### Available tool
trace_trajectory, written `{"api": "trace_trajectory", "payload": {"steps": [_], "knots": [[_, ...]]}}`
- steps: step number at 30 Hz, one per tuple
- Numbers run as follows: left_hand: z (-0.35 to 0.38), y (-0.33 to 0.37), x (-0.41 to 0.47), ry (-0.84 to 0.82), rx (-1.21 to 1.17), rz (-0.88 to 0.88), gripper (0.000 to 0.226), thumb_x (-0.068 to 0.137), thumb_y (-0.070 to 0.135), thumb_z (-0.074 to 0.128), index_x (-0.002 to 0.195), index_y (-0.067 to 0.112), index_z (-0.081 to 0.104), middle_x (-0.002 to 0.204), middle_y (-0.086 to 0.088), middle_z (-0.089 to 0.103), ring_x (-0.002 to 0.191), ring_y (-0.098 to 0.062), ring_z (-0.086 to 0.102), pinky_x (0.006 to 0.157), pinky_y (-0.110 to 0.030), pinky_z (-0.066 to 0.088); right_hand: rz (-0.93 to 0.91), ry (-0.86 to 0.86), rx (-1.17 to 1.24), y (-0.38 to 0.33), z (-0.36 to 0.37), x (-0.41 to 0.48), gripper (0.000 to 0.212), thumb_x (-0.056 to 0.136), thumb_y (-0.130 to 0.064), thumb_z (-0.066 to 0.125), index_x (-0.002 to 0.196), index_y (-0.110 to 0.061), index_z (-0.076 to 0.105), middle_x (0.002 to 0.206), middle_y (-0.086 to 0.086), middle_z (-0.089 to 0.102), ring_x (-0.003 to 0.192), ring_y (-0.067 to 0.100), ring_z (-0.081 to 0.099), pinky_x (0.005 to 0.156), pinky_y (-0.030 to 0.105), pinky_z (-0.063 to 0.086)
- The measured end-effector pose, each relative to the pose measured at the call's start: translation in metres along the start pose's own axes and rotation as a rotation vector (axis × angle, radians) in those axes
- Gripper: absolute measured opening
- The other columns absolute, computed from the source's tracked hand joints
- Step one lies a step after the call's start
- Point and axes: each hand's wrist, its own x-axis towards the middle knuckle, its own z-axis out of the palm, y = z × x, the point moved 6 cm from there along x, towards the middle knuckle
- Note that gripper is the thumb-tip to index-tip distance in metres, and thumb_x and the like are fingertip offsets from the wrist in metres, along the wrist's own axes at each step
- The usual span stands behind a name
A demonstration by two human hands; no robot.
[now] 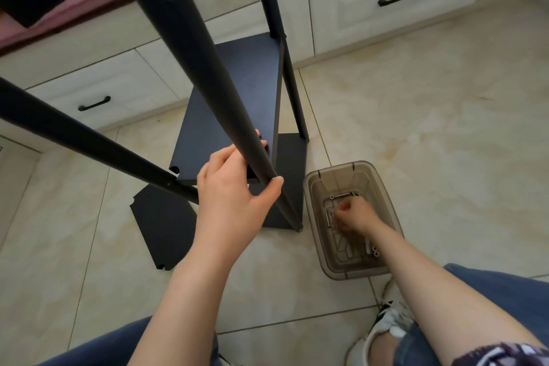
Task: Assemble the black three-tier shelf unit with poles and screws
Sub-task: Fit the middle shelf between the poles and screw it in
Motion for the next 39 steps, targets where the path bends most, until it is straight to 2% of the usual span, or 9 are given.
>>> {"api": "trace_trajectory", "payload": {"steps": [2,4,8,12,18,23,27,33,39], "knots": [[-0.002,0.003,0.005,-0.018,0.06,0.019,0.062,0.083,0.037,0.08,0.137,0.047,0.051,0.104,0.065,0.021,0.13,-0.006,0.035,0.119,-0.053,0.032,-0.044,0.036,0.195,-0.017,-0.005,-0.006,0.005,0.092,-0.008,0.065,0.088,-0.011,0.067,0.09,0.013,0.073,0.089,0.029,0.071,0.084,0.042,0.059],[-0.004,0.008,0.008,-0.012,0.167,0.082,0.063,0.085,0.043,0.076,0.143,0.042,0.05,0.122,0.06,0.026,0.134,-0.002,0.022,0.124,-0.056,0.017,-0.083,0.036,0.385,-0.038,-0.01,-0.016,0.006,0.089,-0.008,0.07,0.095,-0.011,0.071,0.092,0.008,0.074,0.089,0.023,0.072,0.081,0.034,0.06],[-0.001,0.008,0.01,-0.051,0.23,0.074,0.065,0.089,0.055,0.063,0.149,0.047,0.039,0.144,0.037,0.019,0.157,-0.02,-0.002,0.121,-0.057,-0.008,-0.174,0.064,0.646,-0.089,-0.019,-0.037,0.01,0.089,-0.009,0.072,0.097,-0.014,0.072,0.084,0.001,0.077,0.077,0.009,0.074,0.067,0.019,0.058],[-0.005,0.01,0.016,-0.094,0.283,0.035,0.068,0.088,0.055,0.067,0.15,0.045,0.04,0.157,0.019,0.039,0.157,-0.028,0.005,0.119,-0.066,0.002,-0.311,-0.048,0.712,-0.138,-0.009,-0.061,0.008,0.093,-0.014,0.068,0.1,-0.012,0.069,0.085,-0.001,0.078,0.082,0.012,0.074,0.067,0.019,0.057],[-0.014,0.002,0.023,-0.181,0.237,-0.099,0.07,0.085,0.05,0.074,0.147,0.048,0.042,0.156,0.017,0.042,0.157,-0.025,0.003,0.117,-0.07,0.002,-0.363,-0.125,0.506,-0.171,0.023,-0.081,0.013,0.094,-0.03,0.061,0.082,-0.026,0.066,0.067,-0.016,0.069,0.067,0.005,0.066,0.06,0.019,0.049],[-0.028,-0.012,0.026,-0.208,0.183,-0.094,0.074,0.084,0.046,0.077,0.148,0.048,0.04,0.156,0.017,0.042,0.156,-0.024,0.011,0.119,-0.071,0.011,-0.391,-0.245,0.521,-0.183,0.044,-0.09,0.014,0.097,-0.029,0.057,0.088,-0.019,0.062,0.072,0.003,0.074,0.069,0.014,0.071,0.071,0.028,0.051],[-0.054,-0.037,0.036,-0.216,0.089,-0.117,0.075,0.081,0.043,0.08,0.147,0.045,0.044,0.158,0.016,0.039,0.153,-0.024,0.024,0.119,-0.065,0.026,-0.422,-0.244,0.549,-0.207,0.057,-0.095,0.014,0.097,-0.028,0.059,0.095,-0.014,0.062,0.074,0.004,0.075,0.069,0.015,0.072,0.059,0.015,0.052],[-0.104,-0.086,0.051,-0.218,-0.087,-0.154,0.067,0.078,0.04,0.08,0.138,0.047,0.052,0.156,0.024,0.037,0.14,-0.011,0.044,0.114,-0.039,0.036,-0.477,-0.253,0.551,-0.247,0.091,-0.102,0.015,0.1,-0.023,0.056,0.103,-0.009,0.057,0.079,0.004,0.077,0.076,0.018,0.075,0.065,0.016,0.054],[-0.135,-0.136,0.052,-0.208,-0.251,-0.229,0.068,0.061,0.055,0.074,0.125,0.059,0.053,0.151,0.025,0.046,0.14,-0.01,0.046,0.116,-0.043,0.035,-0.525,-0.269,0.47,-0.279,0.125,-0.099,0.013,0.096,-0.023,0.063,0.097,-0.01,0.058,0.079,0.01,0.076,0.074,0.02,0.075,0.072,0.026,0.059]]}}
